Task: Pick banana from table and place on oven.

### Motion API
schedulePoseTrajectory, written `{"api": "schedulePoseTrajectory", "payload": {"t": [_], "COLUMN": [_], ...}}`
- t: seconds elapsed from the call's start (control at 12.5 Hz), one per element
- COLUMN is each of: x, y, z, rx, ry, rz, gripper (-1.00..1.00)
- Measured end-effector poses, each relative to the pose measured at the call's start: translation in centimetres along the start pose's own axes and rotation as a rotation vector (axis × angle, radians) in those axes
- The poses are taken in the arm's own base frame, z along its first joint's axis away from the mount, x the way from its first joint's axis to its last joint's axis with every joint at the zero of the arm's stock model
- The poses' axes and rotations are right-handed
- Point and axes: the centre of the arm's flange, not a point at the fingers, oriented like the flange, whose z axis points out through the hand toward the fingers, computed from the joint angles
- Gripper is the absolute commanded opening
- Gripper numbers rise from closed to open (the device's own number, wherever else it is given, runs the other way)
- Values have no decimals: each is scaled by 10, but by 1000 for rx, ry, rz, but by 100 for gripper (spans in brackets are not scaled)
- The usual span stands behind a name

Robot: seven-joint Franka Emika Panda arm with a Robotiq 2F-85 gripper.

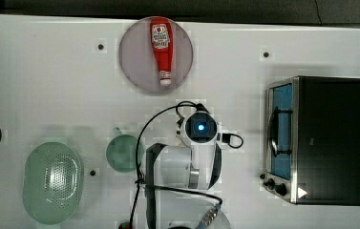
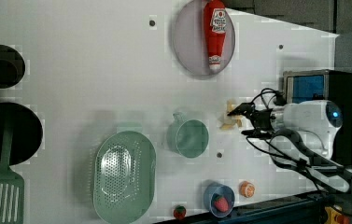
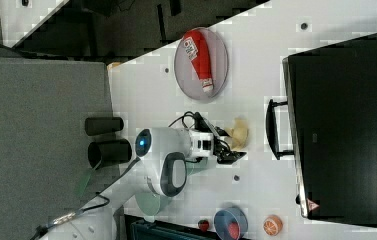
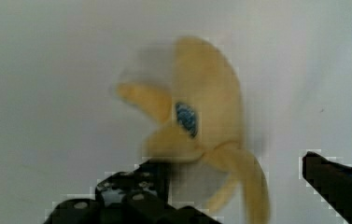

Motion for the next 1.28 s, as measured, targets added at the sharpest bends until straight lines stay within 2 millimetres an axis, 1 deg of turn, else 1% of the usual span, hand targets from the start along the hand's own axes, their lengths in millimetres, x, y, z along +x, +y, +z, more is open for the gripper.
{"api": "schedulePoseTrajectory", "payload": {"t": [0.08,0.16,0.32,0.48,0.56,0.64,0.96,1.04,1.12,1.2,1.28], "x": [-4,-5,-1,-2,-5,-8,-19,-22,-19,-18,-18], "y": [-1,-1,-1,-5,-8,-12,-16,-15,-16,-19,-18], "z": [10,14,10,9,9,7,-7,-14,-31,-56,-86], "rx": [-4,9,56,69,70,82,96,91,96,94,81], "ry": [-2,12,66,67,65,67,79,78,92,91,85], "rz": [-10,-10,-23,-30,-34,-34,-64,-69,-75,-77,-81], "gripper": [100,92,43,-6,-28,-43,-43,-43,-43,-43,-43]}}
